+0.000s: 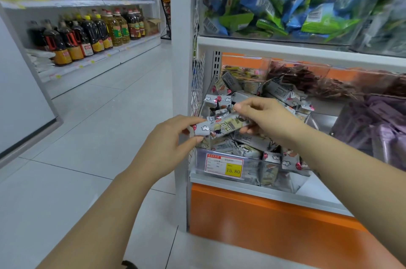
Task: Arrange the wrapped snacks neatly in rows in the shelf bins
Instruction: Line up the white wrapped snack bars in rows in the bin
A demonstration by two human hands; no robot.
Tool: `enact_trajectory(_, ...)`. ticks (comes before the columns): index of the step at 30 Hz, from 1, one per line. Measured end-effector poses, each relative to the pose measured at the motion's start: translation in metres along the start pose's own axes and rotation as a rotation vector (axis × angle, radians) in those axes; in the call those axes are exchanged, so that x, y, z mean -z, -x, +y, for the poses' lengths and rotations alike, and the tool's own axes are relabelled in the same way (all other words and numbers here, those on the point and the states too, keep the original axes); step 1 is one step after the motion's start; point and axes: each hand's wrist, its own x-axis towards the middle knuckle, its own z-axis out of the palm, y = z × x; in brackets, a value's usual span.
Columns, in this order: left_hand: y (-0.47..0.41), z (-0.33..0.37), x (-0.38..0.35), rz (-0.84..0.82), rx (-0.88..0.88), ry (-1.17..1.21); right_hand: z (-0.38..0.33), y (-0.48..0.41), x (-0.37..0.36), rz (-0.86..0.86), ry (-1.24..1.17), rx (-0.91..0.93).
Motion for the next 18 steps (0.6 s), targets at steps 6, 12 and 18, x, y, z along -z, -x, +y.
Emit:
enact_trajectory(6, -0.002, -0.004, -0.007, -0.013, -0.02, -0.11, -0.007, 0.004, -0.003, 0.005, 0.11, 0.07)
enact_trajectory(12, 0.0, -0.003, -0.008, 0.006, -0.03, -0.095, -0.001, 0.003, -0.001, 0.177, 0.031, 0.104)
enact_trajectory(18, 0.0, 0.001, -0.006, 0.058, 0.002, 0.014, -0.001, 0.015, -0.013, -0.175, 0.449, 0.21)
